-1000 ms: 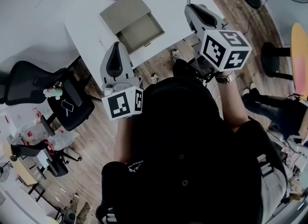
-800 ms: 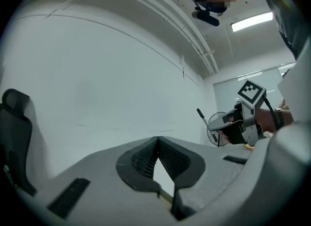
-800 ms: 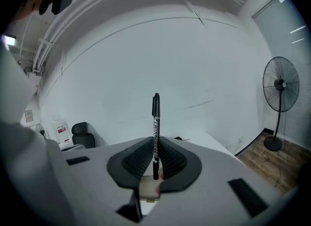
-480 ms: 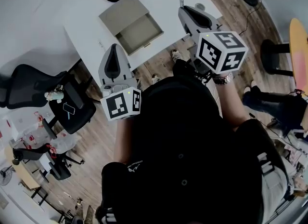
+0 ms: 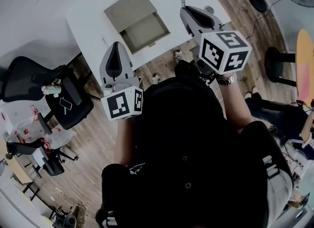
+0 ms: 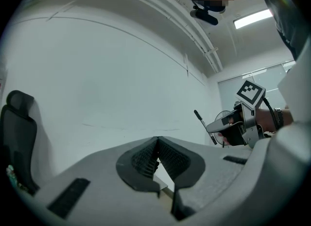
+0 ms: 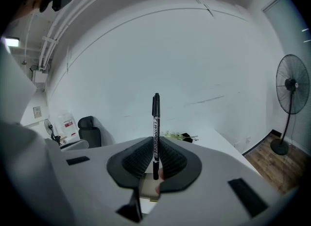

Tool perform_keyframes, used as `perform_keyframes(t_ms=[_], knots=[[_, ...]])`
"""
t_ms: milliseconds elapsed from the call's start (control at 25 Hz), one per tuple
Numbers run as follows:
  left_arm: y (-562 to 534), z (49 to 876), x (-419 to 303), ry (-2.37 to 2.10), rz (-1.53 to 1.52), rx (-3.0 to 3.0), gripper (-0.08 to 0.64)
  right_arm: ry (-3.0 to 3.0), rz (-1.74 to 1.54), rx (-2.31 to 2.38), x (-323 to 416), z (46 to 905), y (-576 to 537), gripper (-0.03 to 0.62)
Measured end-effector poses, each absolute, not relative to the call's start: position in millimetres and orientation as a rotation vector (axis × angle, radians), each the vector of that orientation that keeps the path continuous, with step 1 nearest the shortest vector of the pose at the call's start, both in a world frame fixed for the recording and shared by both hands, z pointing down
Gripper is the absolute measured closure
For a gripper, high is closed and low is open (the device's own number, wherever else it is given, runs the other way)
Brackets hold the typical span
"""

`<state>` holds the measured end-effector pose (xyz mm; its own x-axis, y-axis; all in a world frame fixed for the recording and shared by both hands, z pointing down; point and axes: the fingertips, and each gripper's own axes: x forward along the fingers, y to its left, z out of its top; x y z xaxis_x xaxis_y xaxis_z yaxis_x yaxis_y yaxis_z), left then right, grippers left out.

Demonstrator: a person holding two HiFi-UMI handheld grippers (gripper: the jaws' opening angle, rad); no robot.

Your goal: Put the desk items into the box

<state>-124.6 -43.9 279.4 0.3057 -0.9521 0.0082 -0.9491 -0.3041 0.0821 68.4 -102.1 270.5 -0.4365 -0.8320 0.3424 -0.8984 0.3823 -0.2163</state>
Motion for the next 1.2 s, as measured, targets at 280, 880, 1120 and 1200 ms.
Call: perform_keyframes(t_ms=[280, 880, 1120, 1200], knots=[[-56, 284, -139, -1.89, -0.044, 2.383, 0.552, -2.482, 0.544, 1.393, 41, 278, -130, 0.552], [-85, 298, -156, -2.128, -0.015, 2.118, 0.552, -2.51, 0.36, 0.846, -15, 312, -187, 0.552], [-97, 301, -155, -2.196, -0.017, 2.032, 0.552, -2.456, 0.192, 0.563, -38, 336, -192, 0.552], [-101, 304, -156, -2.216, -0.015, 2.004, 0.552, -2.425, 0.119, 0.479, -45, 346, -194, 0.552]])
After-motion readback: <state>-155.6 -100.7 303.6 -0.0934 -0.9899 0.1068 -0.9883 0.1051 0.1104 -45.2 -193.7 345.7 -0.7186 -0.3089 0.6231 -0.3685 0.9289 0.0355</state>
